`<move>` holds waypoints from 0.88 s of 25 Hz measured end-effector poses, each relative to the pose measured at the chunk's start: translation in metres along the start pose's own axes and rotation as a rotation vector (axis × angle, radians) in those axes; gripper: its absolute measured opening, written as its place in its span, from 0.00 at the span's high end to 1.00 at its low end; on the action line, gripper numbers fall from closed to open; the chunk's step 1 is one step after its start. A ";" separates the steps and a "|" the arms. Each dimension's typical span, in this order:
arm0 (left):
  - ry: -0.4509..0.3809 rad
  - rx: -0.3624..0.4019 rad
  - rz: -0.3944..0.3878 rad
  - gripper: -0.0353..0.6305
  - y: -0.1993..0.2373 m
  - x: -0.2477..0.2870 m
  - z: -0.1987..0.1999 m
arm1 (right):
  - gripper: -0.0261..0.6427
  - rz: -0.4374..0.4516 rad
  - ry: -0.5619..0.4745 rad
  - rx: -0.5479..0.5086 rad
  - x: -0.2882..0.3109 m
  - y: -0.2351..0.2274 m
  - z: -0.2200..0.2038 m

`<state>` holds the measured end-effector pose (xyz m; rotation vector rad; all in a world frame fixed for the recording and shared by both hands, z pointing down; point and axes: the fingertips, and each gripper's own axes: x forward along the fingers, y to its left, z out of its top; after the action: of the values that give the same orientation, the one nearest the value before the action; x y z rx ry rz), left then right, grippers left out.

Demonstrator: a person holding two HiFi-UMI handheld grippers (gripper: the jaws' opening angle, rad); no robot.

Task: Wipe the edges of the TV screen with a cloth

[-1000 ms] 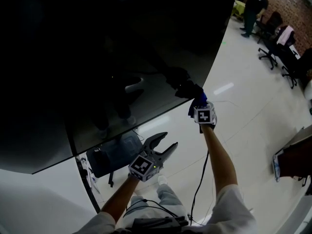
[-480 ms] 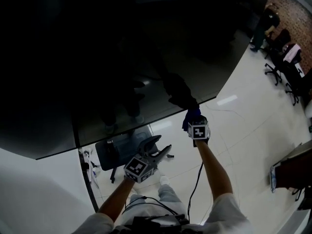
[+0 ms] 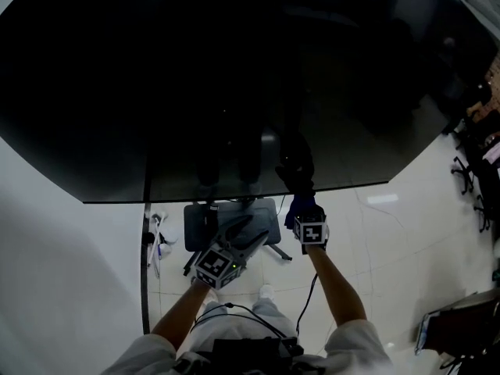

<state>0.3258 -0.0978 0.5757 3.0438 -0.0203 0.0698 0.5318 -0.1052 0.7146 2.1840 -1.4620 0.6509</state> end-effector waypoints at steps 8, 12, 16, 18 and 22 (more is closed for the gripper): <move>-0.025 0.007 0.185 0.61 0.052 -0.082 0.004 | 0.85 0.224 0.014 -0.151 0.029 0.146 0.018; -0.031 -0.004 0.266 0.61 0.074 -0.122 0.004 | 0.85 0.296 0.008 -0.188 0.033 0.213 0.028; -0.041 -0.021 0.359 0.61 0.095 -0.161 0.002 | 0.85 0.403 -0.021 -0.261 0.032 0.287 0.047; -0.045 -0.030 0.411 0.61 0.103 -0.182 0.001 | 0.85 0.444 -0.002 -0.267 0.042 0.318 0.045; -0.049 -0.036 0.514 0.61 0.121 -0.233 -0.001 | 0.85 0.502 0.019 -0.311 0.057 0.385 0.045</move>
<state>0.0909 -0.2154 0.5776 2.9177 -0.7937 0.0301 0.1982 -0.3086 0.7478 1.5816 -1.9726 0.5498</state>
